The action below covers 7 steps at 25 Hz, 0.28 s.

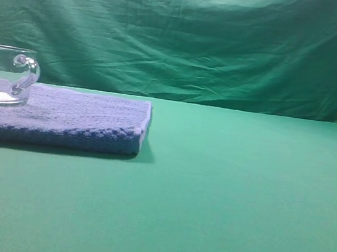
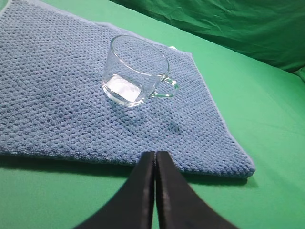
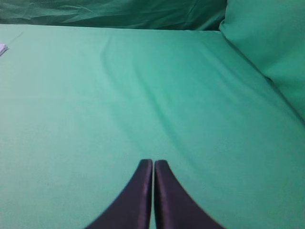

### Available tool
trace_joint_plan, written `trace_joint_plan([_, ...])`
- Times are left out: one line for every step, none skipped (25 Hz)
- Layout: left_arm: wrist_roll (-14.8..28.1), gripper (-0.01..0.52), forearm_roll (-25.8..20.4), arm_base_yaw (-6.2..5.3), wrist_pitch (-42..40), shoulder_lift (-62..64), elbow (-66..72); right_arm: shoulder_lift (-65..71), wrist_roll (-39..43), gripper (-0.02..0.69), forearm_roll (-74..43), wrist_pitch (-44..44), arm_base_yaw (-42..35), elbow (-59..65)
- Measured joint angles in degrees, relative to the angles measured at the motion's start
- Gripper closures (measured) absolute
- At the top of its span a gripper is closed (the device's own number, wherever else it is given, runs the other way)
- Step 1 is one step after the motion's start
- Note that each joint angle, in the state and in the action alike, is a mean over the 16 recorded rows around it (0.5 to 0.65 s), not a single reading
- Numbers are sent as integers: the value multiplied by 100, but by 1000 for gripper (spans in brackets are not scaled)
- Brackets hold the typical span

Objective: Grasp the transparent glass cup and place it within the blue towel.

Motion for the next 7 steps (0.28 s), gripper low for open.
trace_joint_plan([0, 514, 0, 0, 0, 0, 0, 0, 1, 665, 0, 0, 0, 0])
trace_joint_plan([0, 514, 0, 0, 0, 0, 0, 0, 1, 665, -1, 0, 0, 1])
trace_joint_plan([0, 514, 0, 0, 0, 0, 0, 0, 1, 665, -1, 0, 0, 1])
trace_joint_plan([0, 514, 0, 0, 0, 0, 0, 0, 1, 665, -1, 0, 0, 1])
trace_joint_plan([0, 514, 0, 0, 0, 0, 0, 0, 1, 665, -2, 0, 0, 2])
trace_joint_plan([0, 514, 0, 0, 0, 0, 0, 0, 1, 665, -3, 0, 0, 3])
trace_joint_plan([0, 514, 0, 0, 0, 0, 0, 0, 1, 665, -3, 0, 0, 3])
